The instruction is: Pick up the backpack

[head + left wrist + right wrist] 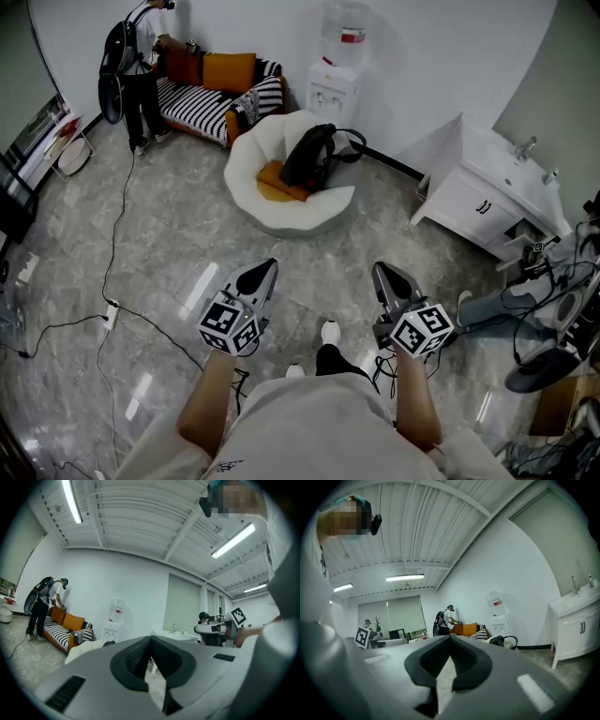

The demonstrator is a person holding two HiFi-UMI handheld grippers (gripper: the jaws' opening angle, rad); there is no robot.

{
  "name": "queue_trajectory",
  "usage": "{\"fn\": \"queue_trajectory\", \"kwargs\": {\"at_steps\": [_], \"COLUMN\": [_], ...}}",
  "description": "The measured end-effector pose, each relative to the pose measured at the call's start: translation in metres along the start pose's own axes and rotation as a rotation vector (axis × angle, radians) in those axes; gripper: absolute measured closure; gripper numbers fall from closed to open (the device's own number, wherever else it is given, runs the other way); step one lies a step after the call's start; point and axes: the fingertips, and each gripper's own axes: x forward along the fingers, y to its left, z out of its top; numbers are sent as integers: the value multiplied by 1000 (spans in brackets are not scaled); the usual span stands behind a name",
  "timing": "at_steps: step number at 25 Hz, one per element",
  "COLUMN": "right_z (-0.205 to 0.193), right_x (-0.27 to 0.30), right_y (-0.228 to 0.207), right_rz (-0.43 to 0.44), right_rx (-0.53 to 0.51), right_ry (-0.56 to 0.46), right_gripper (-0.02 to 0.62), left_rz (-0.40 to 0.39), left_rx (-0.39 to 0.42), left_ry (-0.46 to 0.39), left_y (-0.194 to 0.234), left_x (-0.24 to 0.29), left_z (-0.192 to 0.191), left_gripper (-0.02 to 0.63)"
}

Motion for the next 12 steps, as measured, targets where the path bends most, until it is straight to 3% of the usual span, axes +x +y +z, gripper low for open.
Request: {"fn": "queue_trajectory", "kwargs": {"at_steps": [12], "right_z": [8], "right_x": [41], "right_y": [-48], "right_rz": [25], "right_rx": [22], "right_ry": [3], "right_gripper": [592], "left_rz": [35], "left_rx": [1], "left_ry": [2], "left_y": [24], "left_x": [51], "left_z": [4], "left_gripper": [611]}}
